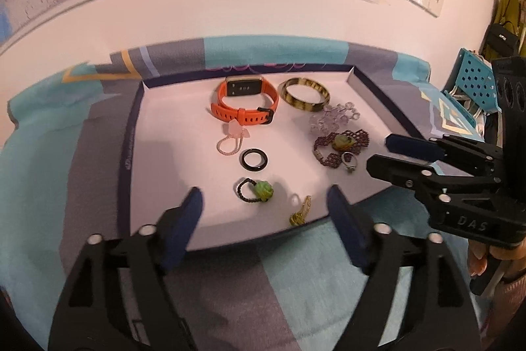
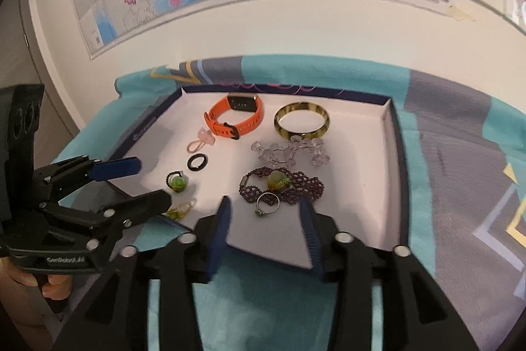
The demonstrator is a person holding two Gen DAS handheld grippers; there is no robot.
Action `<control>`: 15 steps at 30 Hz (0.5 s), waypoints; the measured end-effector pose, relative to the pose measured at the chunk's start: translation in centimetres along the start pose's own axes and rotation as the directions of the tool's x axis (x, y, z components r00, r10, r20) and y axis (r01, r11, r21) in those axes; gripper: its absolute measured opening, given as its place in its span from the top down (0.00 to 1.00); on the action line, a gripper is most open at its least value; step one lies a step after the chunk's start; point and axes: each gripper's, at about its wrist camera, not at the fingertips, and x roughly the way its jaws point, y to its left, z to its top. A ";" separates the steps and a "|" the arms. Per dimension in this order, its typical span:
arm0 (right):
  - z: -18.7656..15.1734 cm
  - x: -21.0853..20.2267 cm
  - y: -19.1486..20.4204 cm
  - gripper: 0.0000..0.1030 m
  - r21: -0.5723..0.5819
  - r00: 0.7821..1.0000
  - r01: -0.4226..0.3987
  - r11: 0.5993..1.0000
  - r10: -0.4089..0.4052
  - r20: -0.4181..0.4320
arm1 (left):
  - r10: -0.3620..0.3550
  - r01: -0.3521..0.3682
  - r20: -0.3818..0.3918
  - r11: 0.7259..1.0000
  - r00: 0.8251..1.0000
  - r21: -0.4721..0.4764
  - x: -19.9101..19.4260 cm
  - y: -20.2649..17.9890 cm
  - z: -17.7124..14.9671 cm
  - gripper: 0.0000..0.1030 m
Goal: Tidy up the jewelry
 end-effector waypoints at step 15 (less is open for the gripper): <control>-4.4 -4.4 2.0 0.09 -0.021 0.997 0.067 0.997 -0.066 0.045 | 0.097 -0.094 0.077 0.994 0.992 -0.053 -6.1 -0.5 -4.0 0.05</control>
